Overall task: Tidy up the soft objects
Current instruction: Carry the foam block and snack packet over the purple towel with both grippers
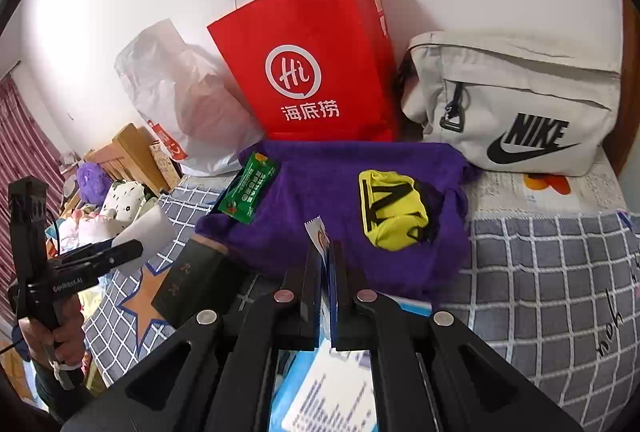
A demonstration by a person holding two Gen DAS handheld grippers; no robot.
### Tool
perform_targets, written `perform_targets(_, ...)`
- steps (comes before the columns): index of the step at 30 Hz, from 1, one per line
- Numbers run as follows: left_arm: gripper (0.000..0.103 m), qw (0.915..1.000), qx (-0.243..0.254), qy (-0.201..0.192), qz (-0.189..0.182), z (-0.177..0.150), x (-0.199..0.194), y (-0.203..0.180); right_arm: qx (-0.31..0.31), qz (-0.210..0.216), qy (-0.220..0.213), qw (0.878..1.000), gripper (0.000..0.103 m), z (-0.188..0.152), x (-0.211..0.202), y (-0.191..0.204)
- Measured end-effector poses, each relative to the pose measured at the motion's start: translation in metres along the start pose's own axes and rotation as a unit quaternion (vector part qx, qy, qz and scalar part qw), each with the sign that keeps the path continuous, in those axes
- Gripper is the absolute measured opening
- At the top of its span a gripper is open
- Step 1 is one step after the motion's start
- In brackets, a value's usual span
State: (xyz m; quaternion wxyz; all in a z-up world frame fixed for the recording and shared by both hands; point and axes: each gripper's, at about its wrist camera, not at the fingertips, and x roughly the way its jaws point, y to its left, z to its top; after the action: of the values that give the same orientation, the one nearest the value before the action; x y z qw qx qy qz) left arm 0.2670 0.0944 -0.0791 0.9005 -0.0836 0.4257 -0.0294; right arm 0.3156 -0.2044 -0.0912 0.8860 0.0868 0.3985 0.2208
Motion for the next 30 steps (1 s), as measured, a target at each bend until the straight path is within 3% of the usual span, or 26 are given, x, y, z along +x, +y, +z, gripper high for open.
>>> perform_targets(9,0.054,0.9999,0.006,0.012,0.007,0.011,0.024,0.002,0.006,0.004,0.019,1.000,0.003,0.016,0.039,-0.011)
perform_targets(30,0.054,0.9997,-0.001,0.024,0.003,0.027,0.053,0.007,0.015,0.001,0.077,0.997,0.003,0.015,0.093,-0.033)
